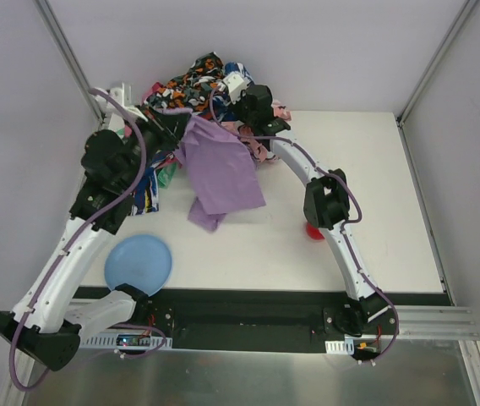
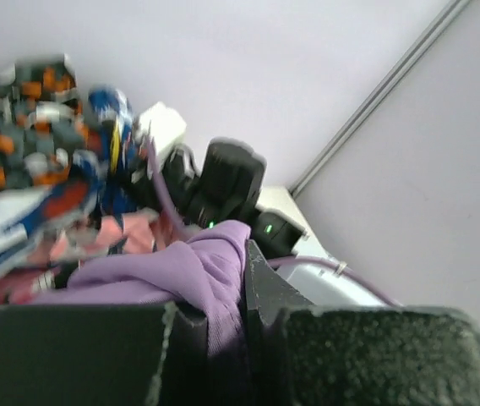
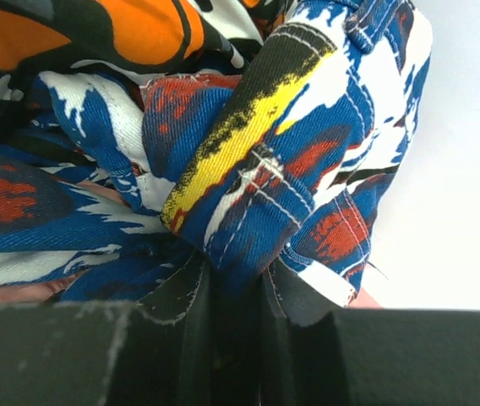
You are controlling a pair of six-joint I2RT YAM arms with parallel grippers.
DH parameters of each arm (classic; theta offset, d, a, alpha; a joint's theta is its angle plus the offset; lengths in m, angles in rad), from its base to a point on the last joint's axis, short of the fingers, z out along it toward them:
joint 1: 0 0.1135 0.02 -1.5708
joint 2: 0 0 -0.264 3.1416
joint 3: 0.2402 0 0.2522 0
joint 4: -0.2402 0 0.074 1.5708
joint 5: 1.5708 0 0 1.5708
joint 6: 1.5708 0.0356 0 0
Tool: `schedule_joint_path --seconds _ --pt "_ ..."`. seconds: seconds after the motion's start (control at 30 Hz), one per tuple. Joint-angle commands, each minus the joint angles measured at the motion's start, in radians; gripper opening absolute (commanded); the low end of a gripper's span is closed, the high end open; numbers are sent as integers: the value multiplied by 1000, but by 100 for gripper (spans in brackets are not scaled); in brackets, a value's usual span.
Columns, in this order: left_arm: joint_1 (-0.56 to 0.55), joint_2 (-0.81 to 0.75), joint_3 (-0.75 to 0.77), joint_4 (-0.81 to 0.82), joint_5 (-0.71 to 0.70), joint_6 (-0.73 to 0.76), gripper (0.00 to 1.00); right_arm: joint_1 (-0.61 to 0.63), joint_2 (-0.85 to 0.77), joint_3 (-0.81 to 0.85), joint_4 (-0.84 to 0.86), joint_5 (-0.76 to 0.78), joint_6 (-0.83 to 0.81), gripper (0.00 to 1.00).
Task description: Pick out a specific cloth from the pile
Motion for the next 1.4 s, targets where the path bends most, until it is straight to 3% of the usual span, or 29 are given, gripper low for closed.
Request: schedule_joint_path --seconds 0.0,0.23,0.4,0.57,0.83,1.07,1.37 --pt "-5 54 349 -112 38 188 0 -45 17 24 -41 104 -19 1" --pt "-5 134 767 -301 104 254 0 -50 20 14 -64 114 -5 1" --pt "-5 125 901 -344 169 264 0 -57 19 9 -82 107 33 1" --pt "-5 133 870 -355 152 259 0 -54 -10 -31 -85 97 51 1" --pt "-5 289 944 -384 159 230 0 -61 -46 -63 -111 107 51 1" --pt "-6 393 973 -391 277 158 0 -81 -61 -84 -138 107 82 1" --pt "-23 314 685 -379 337 116 0 -84 -127 -218 -148 80 182 8"
